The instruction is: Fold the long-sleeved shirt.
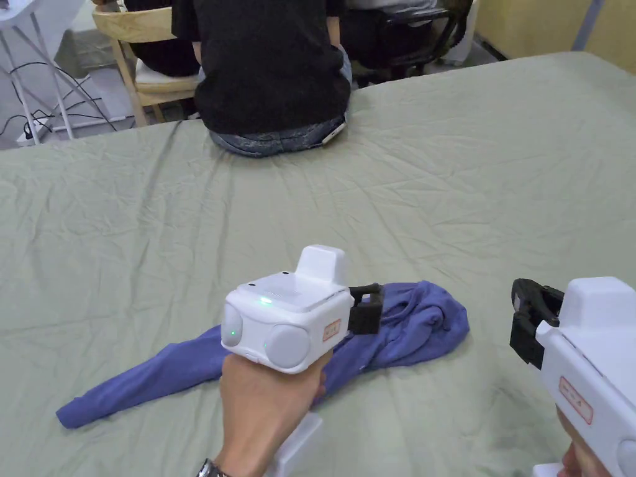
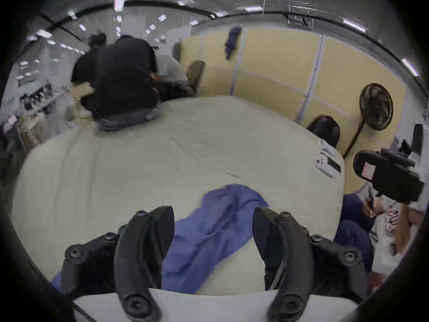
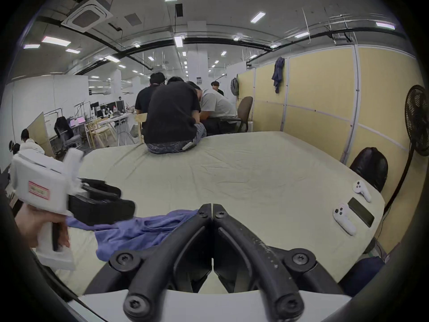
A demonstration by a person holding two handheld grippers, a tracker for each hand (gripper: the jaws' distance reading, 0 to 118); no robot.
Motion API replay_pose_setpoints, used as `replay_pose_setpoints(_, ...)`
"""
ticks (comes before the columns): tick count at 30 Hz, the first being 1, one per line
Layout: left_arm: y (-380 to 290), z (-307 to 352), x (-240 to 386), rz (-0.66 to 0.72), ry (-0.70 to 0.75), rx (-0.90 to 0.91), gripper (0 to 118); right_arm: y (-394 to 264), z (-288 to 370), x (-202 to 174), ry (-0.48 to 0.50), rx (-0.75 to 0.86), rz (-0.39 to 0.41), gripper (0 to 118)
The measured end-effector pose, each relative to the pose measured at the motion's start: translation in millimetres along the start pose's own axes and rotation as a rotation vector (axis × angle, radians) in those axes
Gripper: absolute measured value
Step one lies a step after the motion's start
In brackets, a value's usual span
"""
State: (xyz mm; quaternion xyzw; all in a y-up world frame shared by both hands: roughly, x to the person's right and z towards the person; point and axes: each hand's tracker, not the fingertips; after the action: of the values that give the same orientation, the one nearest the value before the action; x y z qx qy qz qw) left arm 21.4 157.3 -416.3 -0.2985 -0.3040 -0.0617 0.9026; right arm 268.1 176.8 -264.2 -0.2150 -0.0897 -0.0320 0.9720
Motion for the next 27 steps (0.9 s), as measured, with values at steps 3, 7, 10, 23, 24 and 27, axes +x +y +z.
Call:
replay_pose_setpoints(3,-6.7,48.4,-30.3,0.018,0.094,0.046,74,4.8,4.3,-16.4,0.026,0.017,0.012,2)
replay_pose_setpoints(7,-25.4,111.2,-67.4,0.062,0.181,0.082,71,11.3,10.2,-39.8,0.065,0.043,0.029,2)
replay_pose_setpoints(10,-45.6,152.7,-87.1,0.115,0.258,0.111,50,14.6,13.8,-55.4,0.106,0.056,0.024,2)
replay_pose_setpoints(23,-119.8,213.3,-124.0,0.267,0.314,0.037,0,14.2,20.8,-79.0,0.165,0.059,0.064,2)
replay_pose_setpoints(24,-119.4,210.1,-127.9,0.269,0.301,0.023,0,13.6,20.4,-78.7,0.163,0.057,0.067,2)
replay_pose_setpoints(27,-108.8,189.7,-145.8,0.279,0.180,-0.129,0,10.8,16.1,-76.9,0.166,0.047,0.062,2)
